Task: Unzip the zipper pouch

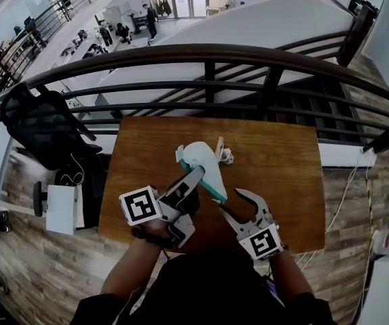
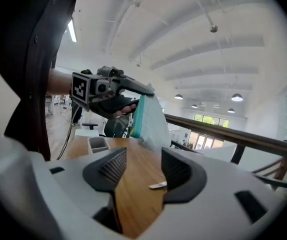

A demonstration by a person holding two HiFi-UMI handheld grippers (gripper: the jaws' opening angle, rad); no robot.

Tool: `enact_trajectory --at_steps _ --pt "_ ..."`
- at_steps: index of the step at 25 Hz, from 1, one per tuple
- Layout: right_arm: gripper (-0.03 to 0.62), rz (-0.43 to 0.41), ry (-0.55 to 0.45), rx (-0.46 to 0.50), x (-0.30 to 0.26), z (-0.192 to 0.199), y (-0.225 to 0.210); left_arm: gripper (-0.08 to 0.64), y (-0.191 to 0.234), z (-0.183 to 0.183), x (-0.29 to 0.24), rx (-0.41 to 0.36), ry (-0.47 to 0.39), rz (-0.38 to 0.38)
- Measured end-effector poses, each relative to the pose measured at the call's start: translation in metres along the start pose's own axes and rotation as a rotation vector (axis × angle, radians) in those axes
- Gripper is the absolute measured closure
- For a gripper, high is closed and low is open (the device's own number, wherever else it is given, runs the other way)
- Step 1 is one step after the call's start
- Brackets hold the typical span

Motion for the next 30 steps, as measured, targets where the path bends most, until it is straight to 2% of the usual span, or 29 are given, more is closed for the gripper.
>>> enact_trajectory --at_steps 6,12,16,20,22,25,26,27,30 --pt "0.381 -0.039 -0.055 0.036 -0.020 -0.023 0.009 0.512 0.002 -0.001 0.015 0.021 -0.006 0.005" --pt "0.474 -0.059 -0.057 0.061 -0.013 -0.026 0.016 0.511 0.020 -0.001 0.027 0.058 -0.006 -0.020" --pt "0.516 -0.049 -0.048 0.063 -0.002 -0.022 0.014 0.511 0.031 0.008 0.027 0.047 0.026 -0.053" --pt "0.551 -0.048 -0.069 0.014 0.010 -0.022 0.008 0.508 0.034 0.016 0.023 0.062 0.051 -0.034" --pt "0.558 -0.050 -0.087 -0.026 0.013 -0.025 0.006 0.486 0.037 0.018 0.022 0.037 0.066 -0.046" --pt "0.561 -0.044 -0.099 -0.090 0.017 -0.026 0.002 0.464 0.060 0.019 0.036 -0.093 0.134 -0.210" --pt "0.561 -0.040 -0.100 -0.111 0.018 -0.025 0.001 0.458 0.065 0.021 0.039 -0.113 0.151 -0.243" --pt "0.561 -0.035 -0.100 -0.128 0.019 -0.025 -0.001 0.450 0.065 0.023 0.040 -0.121 0.161 -0.242" --pt "0.563 -0.024 -0.086 -0.153 0.022 -0.023 -0.003 0.430 0.054 0.031 0.037 -0.146 0.176 -0.148"
Point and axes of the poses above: the fingertips, and each gripper's own axes: x backward along the fingers, y to its left, z out of its underside, the point moved 1 cm from there along x, backward along the fingers, and after that the axes turned 6 degrees about y, right-handed, at the moved point
